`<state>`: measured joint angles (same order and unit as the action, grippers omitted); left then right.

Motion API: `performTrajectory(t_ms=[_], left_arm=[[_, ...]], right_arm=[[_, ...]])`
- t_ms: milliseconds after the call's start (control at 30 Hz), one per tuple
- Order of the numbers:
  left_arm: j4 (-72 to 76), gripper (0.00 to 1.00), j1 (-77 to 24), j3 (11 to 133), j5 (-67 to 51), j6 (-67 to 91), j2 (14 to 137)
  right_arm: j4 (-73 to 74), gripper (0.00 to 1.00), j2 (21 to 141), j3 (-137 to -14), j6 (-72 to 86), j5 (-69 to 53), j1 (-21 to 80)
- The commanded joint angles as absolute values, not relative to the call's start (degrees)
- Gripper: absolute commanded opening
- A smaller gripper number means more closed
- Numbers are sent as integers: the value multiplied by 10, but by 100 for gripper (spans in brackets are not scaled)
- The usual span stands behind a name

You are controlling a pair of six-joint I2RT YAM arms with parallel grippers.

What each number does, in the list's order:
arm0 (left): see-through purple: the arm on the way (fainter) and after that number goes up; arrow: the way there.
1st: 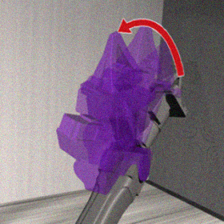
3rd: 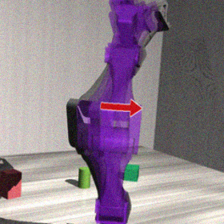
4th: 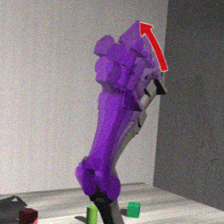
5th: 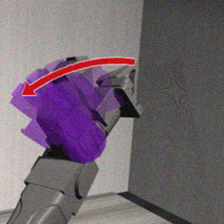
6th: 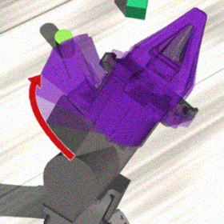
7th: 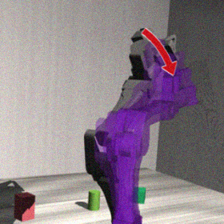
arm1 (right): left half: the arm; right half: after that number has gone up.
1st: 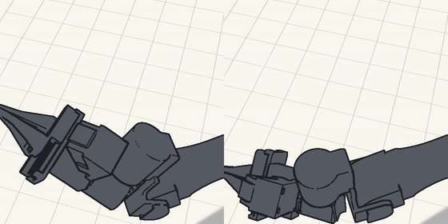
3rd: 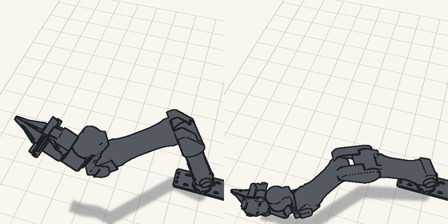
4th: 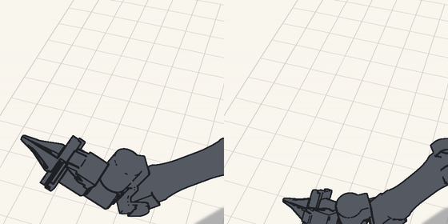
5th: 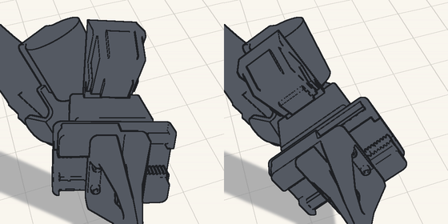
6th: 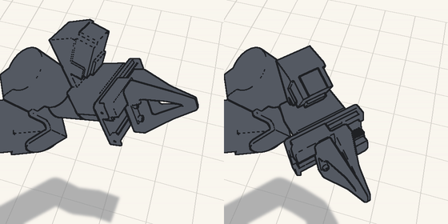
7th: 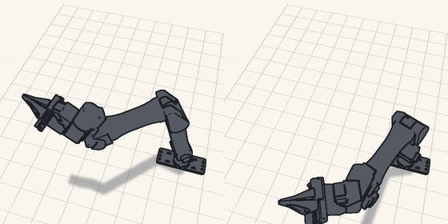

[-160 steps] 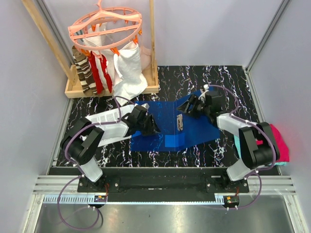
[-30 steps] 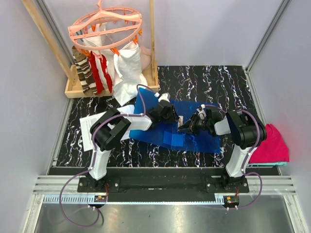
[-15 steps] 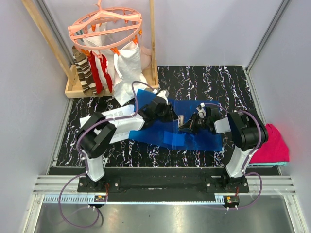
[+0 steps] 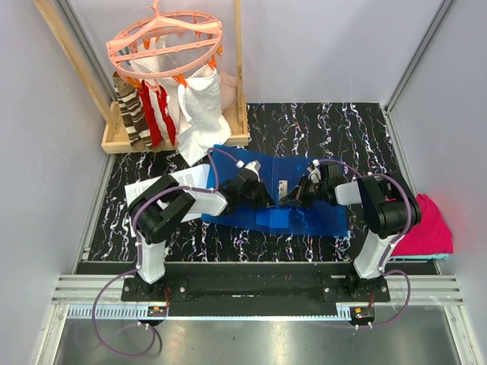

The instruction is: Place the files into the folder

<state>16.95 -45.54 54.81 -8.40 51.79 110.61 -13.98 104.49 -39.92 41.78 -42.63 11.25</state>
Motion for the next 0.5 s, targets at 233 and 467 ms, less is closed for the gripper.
performTrajectory(t_ms=[233, 467], left_arm=[[144, 10, -411, 471, -26, 495, 1068], [112, 18, -457, 537, -61, 454, 1039]], right_arm=[[-42, 0, 1068, -388, 410, -221, 114], [-37, 0, 1054, -372, 428, -146, 122]])
